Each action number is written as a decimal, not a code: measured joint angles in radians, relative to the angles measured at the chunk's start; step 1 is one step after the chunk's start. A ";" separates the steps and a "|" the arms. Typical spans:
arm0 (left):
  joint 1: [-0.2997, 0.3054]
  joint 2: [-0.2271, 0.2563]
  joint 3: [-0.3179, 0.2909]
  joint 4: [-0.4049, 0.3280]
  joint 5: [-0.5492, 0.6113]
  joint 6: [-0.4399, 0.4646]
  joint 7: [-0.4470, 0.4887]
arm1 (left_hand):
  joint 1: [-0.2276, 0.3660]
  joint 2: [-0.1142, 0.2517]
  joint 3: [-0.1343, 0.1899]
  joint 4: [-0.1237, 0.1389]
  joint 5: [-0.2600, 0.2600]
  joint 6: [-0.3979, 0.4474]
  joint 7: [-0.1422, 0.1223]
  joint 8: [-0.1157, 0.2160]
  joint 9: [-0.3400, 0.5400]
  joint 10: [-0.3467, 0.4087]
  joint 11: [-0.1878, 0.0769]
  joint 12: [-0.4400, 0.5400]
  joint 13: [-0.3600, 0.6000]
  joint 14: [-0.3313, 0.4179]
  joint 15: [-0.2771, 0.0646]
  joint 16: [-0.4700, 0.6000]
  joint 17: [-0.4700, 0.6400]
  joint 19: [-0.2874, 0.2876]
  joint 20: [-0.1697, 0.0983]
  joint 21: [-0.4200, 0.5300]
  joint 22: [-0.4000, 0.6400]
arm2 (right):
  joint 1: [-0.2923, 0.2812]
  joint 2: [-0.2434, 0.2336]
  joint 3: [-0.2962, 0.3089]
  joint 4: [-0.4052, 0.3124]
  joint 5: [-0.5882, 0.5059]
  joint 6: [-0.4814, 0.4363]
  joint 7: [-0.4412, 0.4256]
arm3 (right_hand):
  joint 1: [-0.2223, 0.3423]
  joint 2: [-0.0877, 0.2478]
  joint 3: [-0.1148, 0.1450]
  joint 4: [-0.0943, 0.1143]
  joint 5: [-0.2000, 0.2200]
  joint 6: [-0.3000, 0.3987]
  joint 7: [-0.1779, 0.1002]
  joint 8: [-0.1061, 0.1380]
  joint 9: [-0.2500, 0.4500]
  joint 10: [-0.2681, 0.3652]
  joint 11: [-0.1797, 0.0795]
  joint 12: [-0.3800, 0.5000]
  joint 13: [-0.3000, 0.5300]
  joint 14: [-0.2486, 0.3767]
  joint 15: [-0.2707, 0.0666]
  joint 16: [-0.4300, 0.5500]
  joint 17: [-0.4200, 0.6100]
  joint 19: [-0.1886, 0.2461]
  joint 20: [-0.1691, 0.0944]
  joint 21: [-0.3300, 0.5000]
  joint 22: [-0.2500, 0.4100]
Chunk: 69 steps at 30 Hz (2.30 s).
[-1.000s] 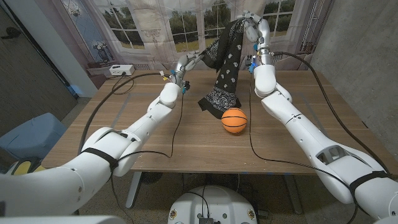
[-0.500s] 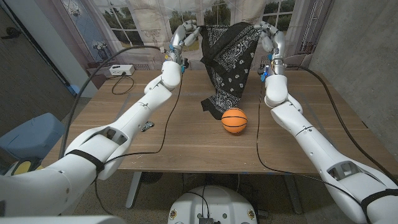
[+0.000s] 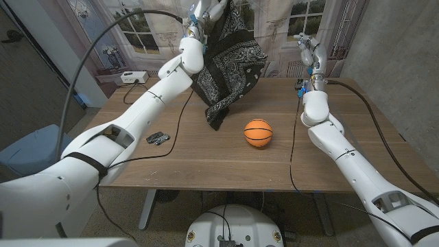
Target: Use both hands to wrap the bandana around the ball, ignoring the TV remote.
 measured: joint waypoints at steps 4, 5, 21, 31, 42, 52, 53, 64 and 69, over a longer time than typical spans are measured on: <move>-0.022 0.007 0.006 -0.032 0.005 0.025 -0.013 | -0.004 0.004 0.021 0.013 0.004 -0.035 0.007 0.016 0.031 -0.005 -0.005 0.000 0.009 0.000 0.000 0.000 0.005 0.004 -0.004 0.007 0.005 | -0.006 -0.003 0.004 -0.004 0.016 -0.002 0.011 | -0.013 -0.007 -0.009 0.009 -0.004 -0.024 0.001 -0.017 -0.009 -0.007 0.007 0.000 0.005 0.000 0.000 0.000 0.003 -0.004 0.004 0.000 0.000; -0.025 0.008 0.007 -0.036 0.005 0.025 -0.013 | -0.003 0.004 0.022 0.014 0.004 -0.040 0.005 0.018 0.036 -0.005 -0.005 0.000 0.010 0.000 0.000 0.000 0.005 0.004 -0.004 0.010 0.005 | -0.006 -0.003 0.004 -0.004 0.018 -0.002 0.013 | -0.019 -0.012 -0.012 0.012 -0.007 -0.028 0.000 -0.021 -0.012 -0.011 0.011 0.000 0.005 0.000 0.000 0.000 0.003 -0.005 0.005 0.000 0.000; -0.116 0.025 0.055 -0.082 0.029 0.170 -0.145 | -0.003 0.004 0.091 0.023 0.001 -0.061 0.049 0.127 0.161 -0.032 0.000 0.000 0.038 -0.031 -0.013 -0.005 0.024 -0.015 -0.032 0.026 0.014 | -0.063 -0.080 0.030 -0.084 0.101 -0.066 0.114 | -0.354 -0.125 -0.198 0.140 -0.015 -0.057 0.117 -0.109 -0.060 -0.098 0.119 -0.006 0.009 -0.082 0.065 -0.052 -0.005 -0.078 0.101 -0.012 0.000; -0.170 0.005 0.087 -0.053 0.039 0.198 -0.162 | -0.003 0.004 0.106 0.018 -0.012 -0.063 0.058 0.163 0.194 -0.036 -0.004 0.007 0.047 -0.038 -0.009 -0.013 0.028 -0.022 -0.032 0.033 0.014 | -0.082 -0.145 0.042 -0.136 0.144 -0.220 0.253 | -0.513 -0.202 -0.295 0.193 -0.008 -0.072 0.182 -0.153 -0.059 -0.112 0.159 -0.001 0.014 -0.070 0.120 -0.060 -0.005 -0.103 0.143 -0.020 0.005; -0.255 -0.034 0.141 0.023 0.107 0.281 -0.203 | 0.001 -0.001 0.113 0.011 -0.022 -0.056 0.065 0.179 0.223 -0.043 -0.003 0.011 0.052 -0.047 -0.007 -0.013 0.033 -0.028 -0.030 0.041 0.014 | -0.198 -0.401 0.100 -0.430 0.077 -0.482 0.265 | -0.528 -0.187 -0.303 0.193 0.009 -0.102 0.149 -0.187 -0.058 -0.101 0.162 0.007 0.014 -0.040 0.131 -0.055 -0.002 -0.079 0.155 -0.013 0.005; -0.327 -0.079 0.177 0.120 0.127 0.296 -0.223 | 0.001 -0.001 0.111 0.007 -0.023 -0.060 0.061 0.179 0.245 -0.050 0.004 0.011 0.056 -0.052 -0.002 -0.013 0.036 -0.037 -0.032 0.041 0.014 | -0.206 -0.509 0.115 -0.471 0.075 -0.571 0.449 | -0.162 0.013 -0.075 -0.037 0.042 -0.381 -0.150 -0.361 -0.056 -0.201 0.106 -0.010 0.019 -0.076 0.095 -0.055 0.005 -0.090 0.144 -0.008 0.004; -0.337 -0.087 0.182 0.137 0.127 0.296 -0.223 | 0.001 -0.001 0.111 0.007 -0.024 -0.060 0.061 0.179 0.246 -0.050 0.004 0.011 0.056 -0.054 -0.003 -0.013 0.037 -0.037 -0.032 0.041 0.014 | -0.206 -0.509 0.115 -0.471 0.077 -0.592 0.494 | -0.150 0.018 -0.065 -0.038 0.045 -0.392 -0.161 -0.366 -0.056 -0.211 0.103 -0.010 0.018 -0.079 0.092 -0.055 0.007 -0.092 0.142 -0.006 0.004; -0.407 -0.141 0.219 0.253 0.135 0.270 -0.246 | 0.002 -0.002 0.111 0.007 -0.025 -0.067 0.057 0.183 0.267 -0.052 0.006 0.011 0.061 -0.063 0.002 -0.012 0.042 -0.040 -0.029 0.047 0.014 | -0.003 -0.636 -0.042 -0.513 0.045 -0.728 0.706 | -0.124 0.011 -0.024 -0.022 0.068 -0.434 -0.176 -0.372 -0.058 -0.319 0.103 -0.028 0.012 -0.167 0.126 -0.078 0.022 -0.134 0.144 -0.018 0.002; -0.433 -0.165 0.234 0.305 0.136 0.252 -0.250 | -0.002 -0.006 0.110 0.000 -0.027 -0.067 0.058 0.184 0.267 -0.054 0.007 0.015 0.061 -0.063 0.002 -0.012 0.042 -0.040 -0.029 0.051 0.014 | 0.062 -0.645 -0.101 -0.526 0.010 -0.768 0.754 | -0.314 -0.050 -0.128 0.077 -0.003 -0.478 -0.030 -0.357 -0.053 -0.291 0.097 0.008 0.011 -0.136 0.103 -0.069 0.019 -0.131 0.127 -0.024 -0.003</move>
